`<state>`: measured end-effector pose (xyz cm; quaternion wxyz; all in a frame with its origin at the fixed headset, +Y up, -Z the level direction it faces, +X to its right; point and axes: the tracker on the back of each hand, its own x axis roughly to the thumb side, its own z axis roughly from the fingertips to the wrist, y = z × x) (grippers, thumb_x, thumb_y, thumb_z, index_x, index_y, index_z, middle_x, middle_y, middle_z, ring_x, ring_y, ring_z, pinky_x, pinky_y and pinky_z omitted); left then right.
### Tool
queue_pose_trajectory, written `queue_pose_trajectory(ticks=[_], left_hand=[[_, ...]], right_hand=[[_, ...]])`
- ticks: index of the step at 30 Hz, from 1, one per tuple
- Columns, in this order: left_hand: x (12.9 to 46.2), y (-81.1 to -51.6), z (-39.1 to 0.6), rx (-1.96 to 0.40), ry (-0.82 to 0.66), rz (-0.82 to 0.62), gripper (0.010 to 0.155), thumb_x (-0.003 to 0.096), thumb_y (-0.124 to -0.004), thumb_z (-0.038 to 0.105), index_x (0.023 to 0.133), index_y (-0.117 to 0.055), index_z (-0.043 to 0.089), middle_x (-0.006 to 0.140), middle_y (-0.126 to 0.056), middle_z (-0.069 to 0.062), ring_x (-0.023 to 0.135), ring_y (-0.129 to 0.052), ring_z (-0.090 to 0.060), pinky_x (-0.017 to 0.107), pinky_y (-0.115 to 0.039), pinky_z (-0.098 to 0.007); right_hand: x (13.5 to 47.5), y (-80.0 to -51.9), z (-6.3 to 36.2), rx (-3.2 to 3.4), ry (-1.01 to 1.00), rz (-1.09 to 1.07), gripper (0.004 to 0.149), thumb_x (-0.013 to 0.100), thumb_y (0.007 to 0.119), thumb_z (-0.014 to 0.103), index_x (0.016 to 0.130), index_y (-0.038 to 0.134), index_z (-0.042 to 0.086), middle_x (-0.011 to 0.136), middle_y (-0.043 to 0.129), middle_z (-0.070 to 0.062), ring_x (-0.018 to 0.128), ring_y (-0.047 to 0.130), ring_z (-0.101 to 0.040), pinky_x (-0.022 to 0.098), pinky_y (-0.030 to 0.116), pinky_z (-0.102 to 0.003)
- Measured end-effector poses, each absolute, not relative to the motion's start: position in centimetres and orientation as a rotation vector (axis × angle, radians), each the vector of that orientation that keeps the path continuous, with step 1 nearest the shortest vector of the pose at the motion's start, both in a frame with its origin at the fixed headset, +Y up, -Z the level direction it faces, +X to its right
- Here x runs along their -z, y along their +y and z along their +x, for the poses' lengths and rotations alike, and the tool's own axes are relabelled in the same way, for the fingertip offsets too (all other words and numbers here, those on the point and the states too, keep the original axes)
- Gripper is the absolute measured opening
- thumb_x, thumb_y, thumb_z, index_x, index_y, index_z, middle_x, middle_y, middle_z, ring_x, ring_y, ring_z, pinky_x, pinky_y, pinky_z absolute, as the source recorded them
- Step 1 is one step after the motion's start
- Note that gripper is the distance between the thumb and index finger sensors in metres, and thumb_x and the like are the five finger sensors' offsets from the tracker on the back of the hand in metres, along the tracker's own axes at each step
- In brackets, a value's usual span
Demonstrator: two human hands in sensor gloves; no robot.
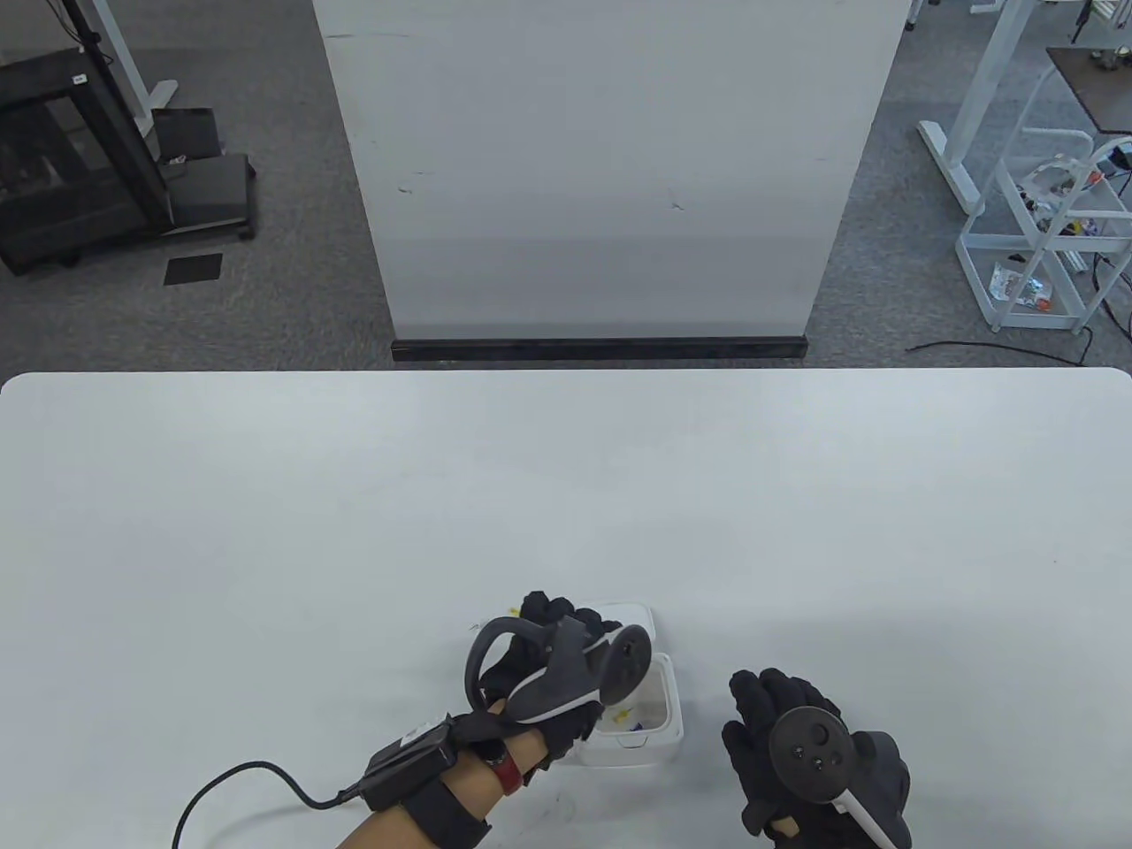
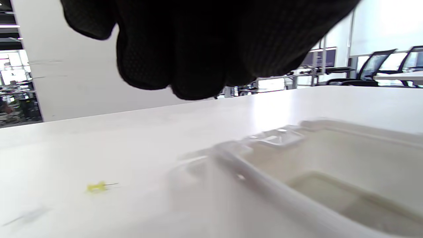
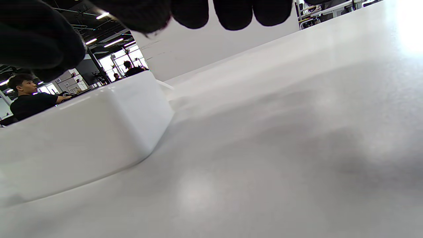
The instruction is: Press to open box and store push pins
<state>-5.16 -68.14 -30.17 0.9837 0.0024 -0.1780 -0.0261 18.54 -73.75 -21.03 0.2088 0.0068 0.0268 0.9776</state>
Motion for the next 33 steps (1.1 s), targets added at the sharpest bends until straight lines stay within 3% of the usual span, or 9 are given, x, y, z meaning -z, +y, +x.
queue_pose_trajectory(ticks=[5,11,23,33], left_hand=[[33.1,-68.5,-10.0,0.002,-0.182,-0.030,0.045,0.0453,-0.081,0.040,0.088,-0.079,0.026,0.081,-0.092,-0.004,0.079,-0.085,-0.035,0.074,-0.056,-0.059],[35.4,-71.8,-14.3,0.036,-0.026,-0.113,0.049,0.0455,-0.081,0.039,0.092,-0.074,0.026,0.085,-0.088,-0.004,0.082,-0.082,-0.036,0.074,-0.055,-0.060],[37.9,-75.3,-15.0,0.051,0.040,-0.269,0.050,0.0423,-0.085,0.046,0.088,-0.080,0.026,0.080,-0.094,-0.005,0.078,-0.086,-0.036,0.074,-0.057,-0.060],[38.2,-75.7,-14.6,0.098,0.055,-0.232,0.040,0.0425,-0.086,0.038,0.080,-0.083,0.023,0.072,-0.095,-0.003,0.072,-0.090,-0.034,0.072,-0.060,-0.059]], right_hand=[[21.0,-73.8,18.5,-2.720,0.076,0.018,0.059,0.051,0.071,0.047,0.103,0.049,0.029,0.110,0.051,-0.004,0.102,0.050,-0.040,0.075,0.046,-0.062],[21.0,-73.7,18.6,-2.718,0.074,0.014,0.059,0.051,0.071,0.047,0.103,0.049,0.029,0.110,0.051,-0.004,0.102,0.050,-0.040,0.075,0.047,-0.062],[21.1,-73.7,18.7,-2.714,0.085,0.011,0.059,0.051,0.071,0.047,0.103,0.049,0.029,0.110,0.051,-0.004,0.101,0.050,-0.040,0.075,0.046,-0.061],[21.2,-73.7,18.6,-2.718,0.094,0.004,0.058,0.052,0.071,0.046,0.103,0.050,0.029,0.110,0.051,-0.004,0.101,0.050,-0.040,0.075,0.046,-0.061]])
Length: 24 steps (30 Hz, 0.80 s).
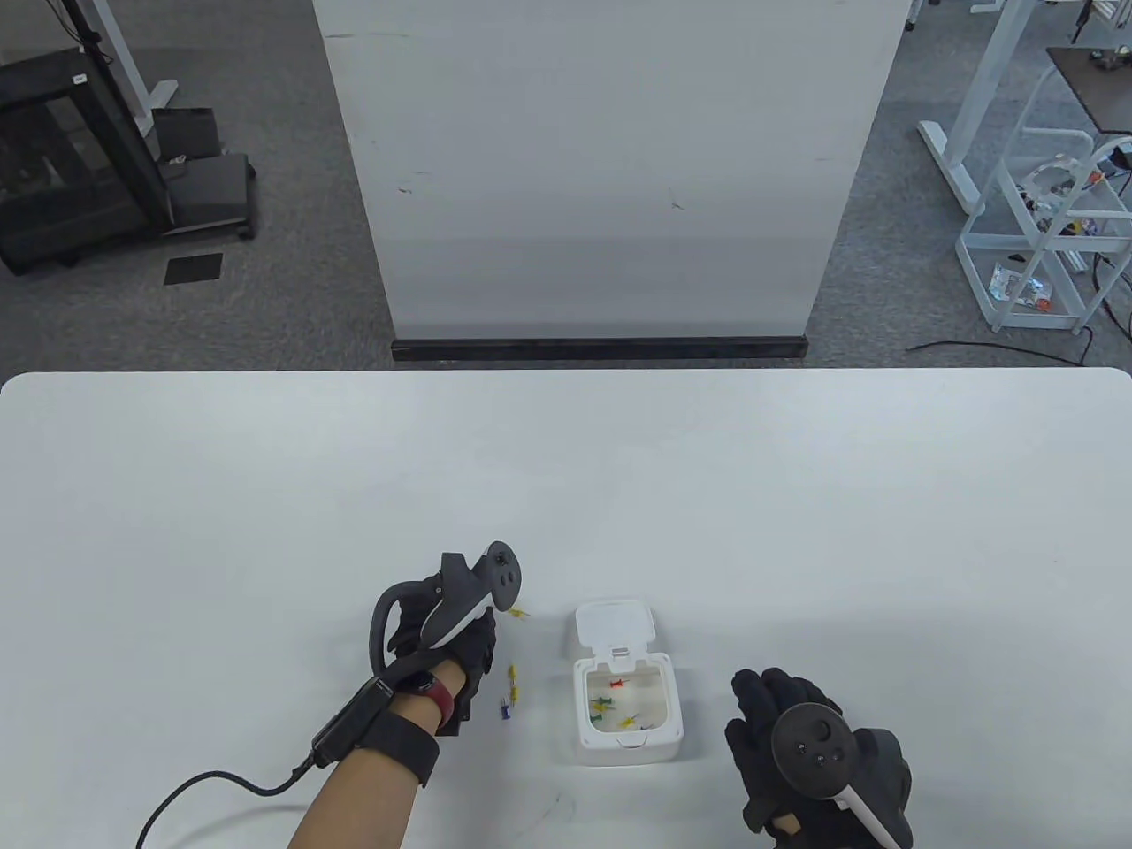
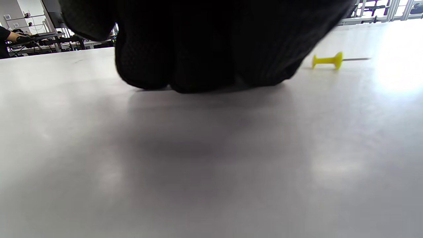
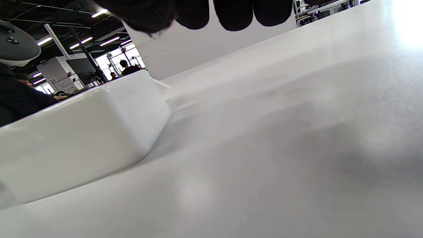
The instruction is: Press to open box and store push pins
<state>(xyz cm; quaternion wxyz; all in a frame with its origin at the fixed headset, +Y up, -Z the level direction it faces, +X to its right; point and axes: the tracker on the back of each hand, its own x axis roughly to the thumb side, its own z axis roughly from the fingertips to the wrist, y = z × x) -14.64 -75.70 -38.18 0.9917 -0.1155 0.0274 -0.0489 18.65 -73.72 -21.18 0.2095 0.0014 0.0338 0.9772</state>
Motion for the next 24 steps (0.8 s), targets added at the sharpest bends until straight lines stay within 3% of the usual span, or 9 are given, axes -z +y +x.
queue_pose_trajectory(ticks=[9,13,19,24], left_hand=[[38.0,-75.4,-14.7,0.119,0.025,-0.250,0.042,0.0415,-0.083,0.041,0.078,-0.086,0.022,0.068,-0.097,-0.003,0.069,-0.092,-0.033,0.071,-0.062,-0.059],[36.9,-73.6,-14.4,0.037,-0.022,-0.202,0.042,0.0417,-0.082,0.042,0.079,-0.085,0.022,0.070,-0.096,-0.002,0.070,-0.092,-0.033,0.071,-0.062,-0.058],[33.8,-70.0,-10.8,-0.093,-0.215,-0.121,0.043,0.0418,-0.082,0.042,0.080,-0.083,0.022,0.071,-0.095,-0.001,0.071,-0.091,-0.032,0.070,-0.063,-0.058],[31.0,-68.9,-7.4,-0.149,-0.384,-0.127,0.043,0.0419,-0.083,0.042,0.080,-0.084,0.022,0.071,-0.095,-0.001,0.071,-0.091,-0.032,0.070,-0.063,-0.058]], right_hand=[[21.2,-73.7,18.7,-2.717,0.089,-0.001,0.058,0.051,0.071,0.046,0.103,0.050,0.029,0.110,0.051,-0.004,0.101,0.050,-0.040,0.075,0.047,-0.061],[21.2,-73.7,18.6,-2.718,0.098,0.004,0.058,0.052,0.071,0.046,0.103,0.049,0.029,0.110,0.051,-0.004,0.102,0.050,-0.040,0.075,0.046,-0.061],[21.2,-73.7,18.5,-2.718,0.092,0.006,0.058,0.051,0.071,0.046,0.103,0.050,0.029,0.110,0.051,-0.004,0.101,0.050,-0.040,0.075,0.047,-0.061],[21.2,-73.7,18.5,-2.716,0.091,0.008,0.058,0.051,0.071,0.046,0.103,0.050,0.029,0.110,0.051,-0.004,0.101,0.050,-0.040,0.075,0.046,-0.061]])
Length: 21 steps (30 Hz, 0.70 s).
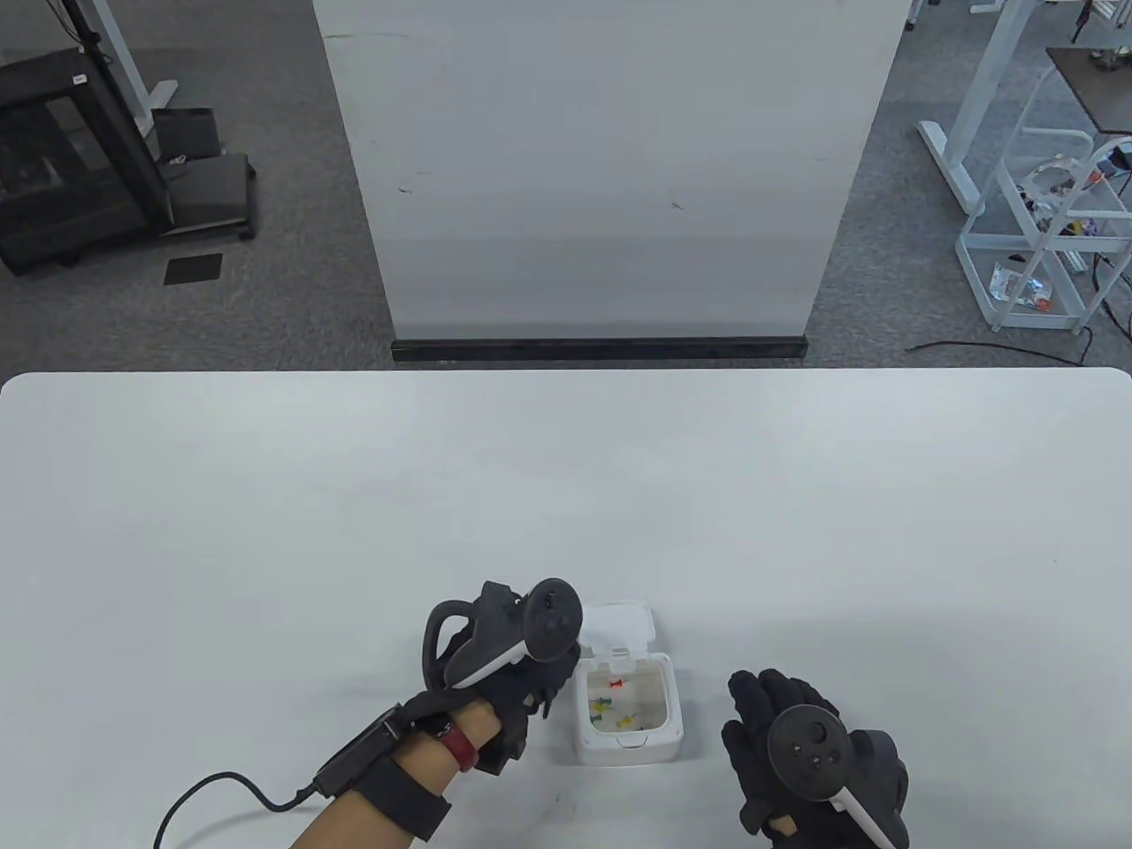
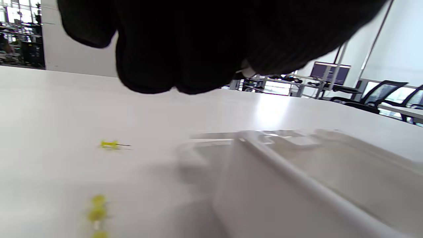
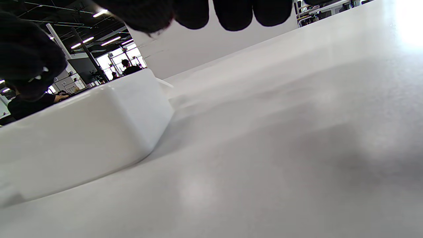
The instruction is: Press to open box and store push pins
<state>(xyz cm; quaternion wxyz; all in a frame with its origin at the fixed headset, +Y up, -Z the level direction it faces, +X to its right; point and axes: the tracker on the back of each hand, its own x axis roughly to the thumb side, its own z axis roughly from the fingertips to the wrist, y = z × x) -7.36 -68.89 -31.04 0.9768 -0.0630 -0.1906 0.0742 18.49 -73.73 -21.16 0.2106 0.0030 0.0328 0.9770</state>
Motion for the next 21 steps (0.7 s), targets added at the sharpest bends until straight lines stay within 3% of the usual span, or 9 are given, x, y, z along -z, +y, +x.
queue_pose_trajectory(ticks=[10,21], left_hand=[[28.7,-69.2,-2.4,-0.076,-0.519,-0.148,0.042,0.0419,-0.085,0.042,0.079,-0.085,0.022,0.070,-0.096,-0.002,0.070,-0.092,-0.032,0.070,-0.063,-0.058],[29.1,-69.4,-2.7,-0.123,-0.508,-0.118,0.039,0.0416,-0.088,0.039,0.077,-0.087,0.024,0.069,-0.099,-0.001,0.069,-0.094,-0.031,0.070,-0.065,-0.057]], right_hand=[[21.1,-73.7,18.6,-2.707,0.084,0.013,0.058,0.051,0.071,0.046,0.103,0.050,0.029,0.110,0.051,-0.004,0.101,0.050,-0.040,0.075,0.046,-0.061],[21.1,-73.7,18.6,-2.699,0.084,0.016,0.058,0.052,0.071,0.045,0.103,0.050,0.029,0.110,0.051,-0.004,0.101,0.050,-0.040,0.075,0.046,-0.061]])
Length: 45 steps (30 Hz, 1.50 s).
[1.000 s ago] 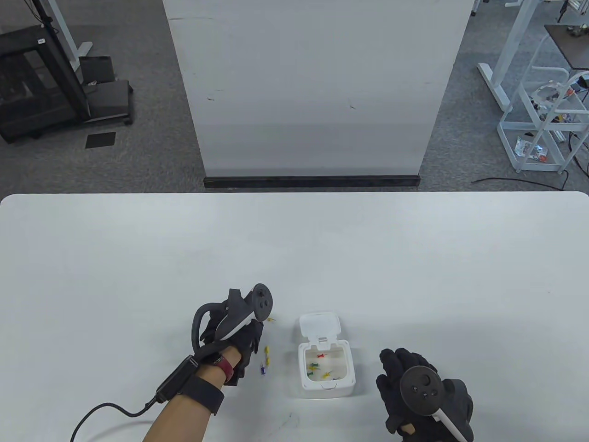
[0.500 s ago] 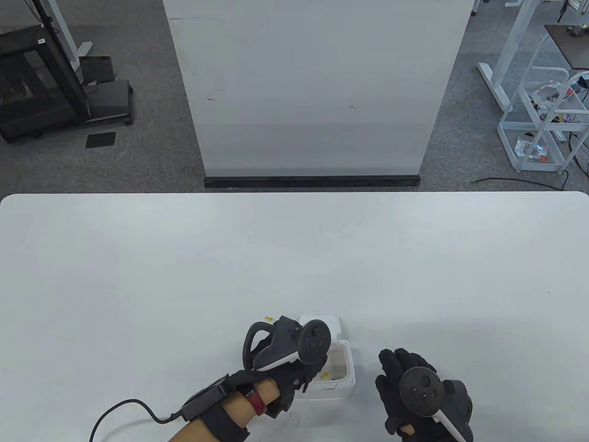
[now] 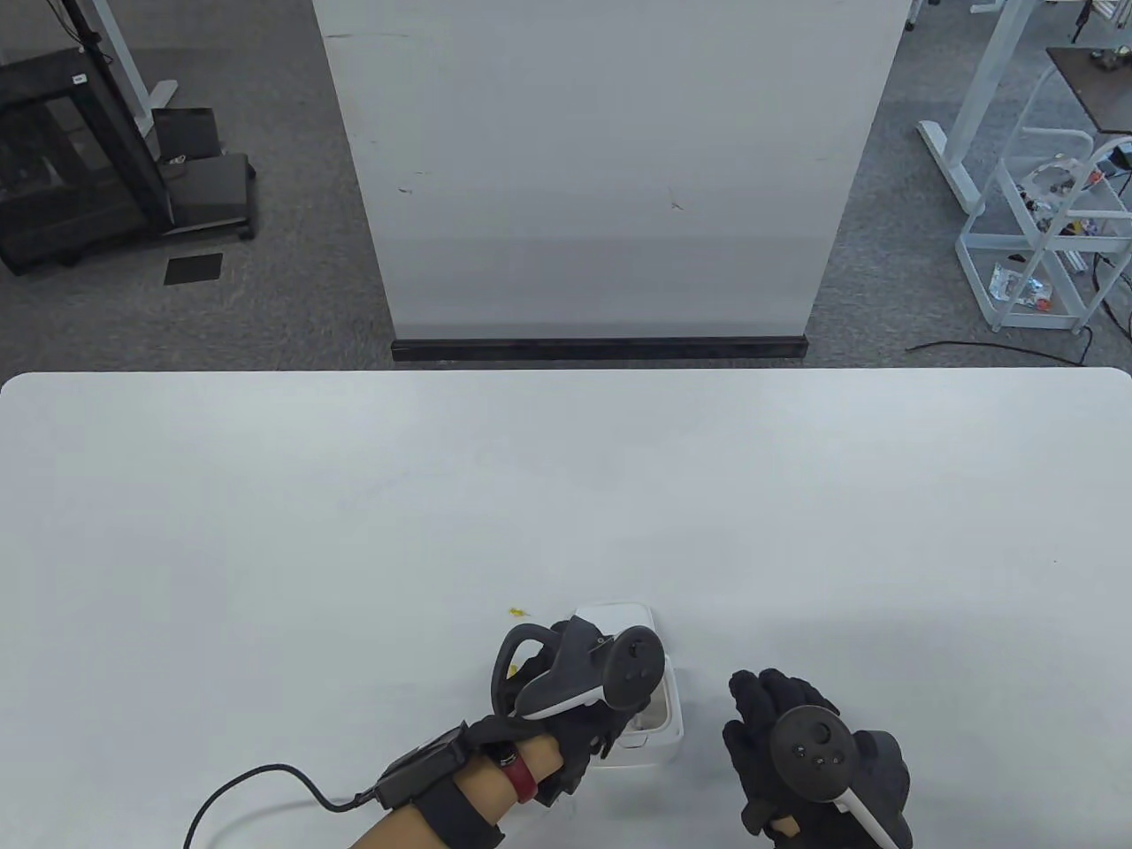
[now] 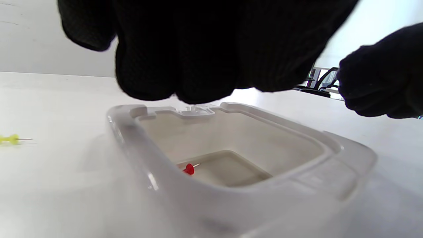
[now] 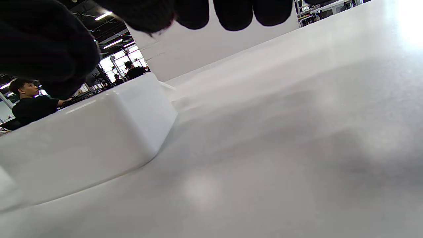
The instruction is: Press to open box and store push pins
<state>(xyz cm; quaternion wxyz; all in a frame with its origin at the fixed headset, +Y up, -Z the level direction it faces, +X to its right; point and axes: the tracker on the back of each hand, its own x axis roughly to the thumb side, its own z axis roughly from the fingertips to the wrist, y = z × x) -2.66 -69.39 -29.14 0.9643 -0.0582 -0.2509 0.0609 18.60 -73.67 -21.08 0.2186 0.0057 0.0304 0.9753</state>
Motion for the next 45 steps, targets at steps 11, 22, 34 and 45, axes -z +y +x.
queue_pose_trajectory(ticks=[11,22,34,45], left_hand=[[33.1,-69.0,-8.3,-0.018,-0.228,-0.113,0.051,0.0472,-0.080,0.037,0.097,-0.069,0.028,0.097,-0.081,-0.004,0.091,-0.077,-0.038,0.076,-0.052,-0.061],[37.4,-73.0,-11.9,0.042,-0.109,-0.144,0.044,0.0453,-0.085,0.033,0.089,-0.080,0.030,0.090,-0.091,-0.002,0.084,-0.085,-0.036,0.073,-0.059,-0.058],[38.6,-75.3,-10.6,0.114,-0.078,-0.213,0.045,0.0421,-0.087,0.040,0.086,-0.081,0.030,0.087,-0.089,-0.001,0.081,-0.086,-0.036,0.073,-0.059,-0.058],[39.0,-75.3,-11.0,0.119,-0.088,-0.219,0.040,0.0429,-0.083,0.039,0.079,-0.086,0.024,0.078,-0.093,-0.003,0.072,-0.092,-0.034,0.070,-0.064,-0.057]], right_hand=[[21.0,-73.6,18.7,-2.698,0.082,0.013,0.058,0.051,0.071,0.046,0.103,0.050,0.029,0.110,0.051,-0.004,0.101,0.050,-0.040,0.075,0.046,-0.061],[21.0,-73.5,18.8,-2.700,0.090,0.009,0.058,0.052,0.071,0.045,0.103,0.050,0.029,0.110,0.051,-0.005,0.101,0.050,-0.040,0.075,0.046,-0.061],[21.1,-73.5,18.9,-2.684,0.105,0.009,0.059,0.051,0.071,0.047,0.103,0.049,0.029,0.110,0.051,-0.005,0.101,0.050,-0.041,0.075,0.046,-0.061],[21.1,-73.5,18.7,-2.687,0.116,0.008,0.059,0.052,0.071,0.046,0.103,0.050,0.029,0.110,0.051,-0.005,0.101,0.050,-0.041,0.075,0.046,-0.062]])
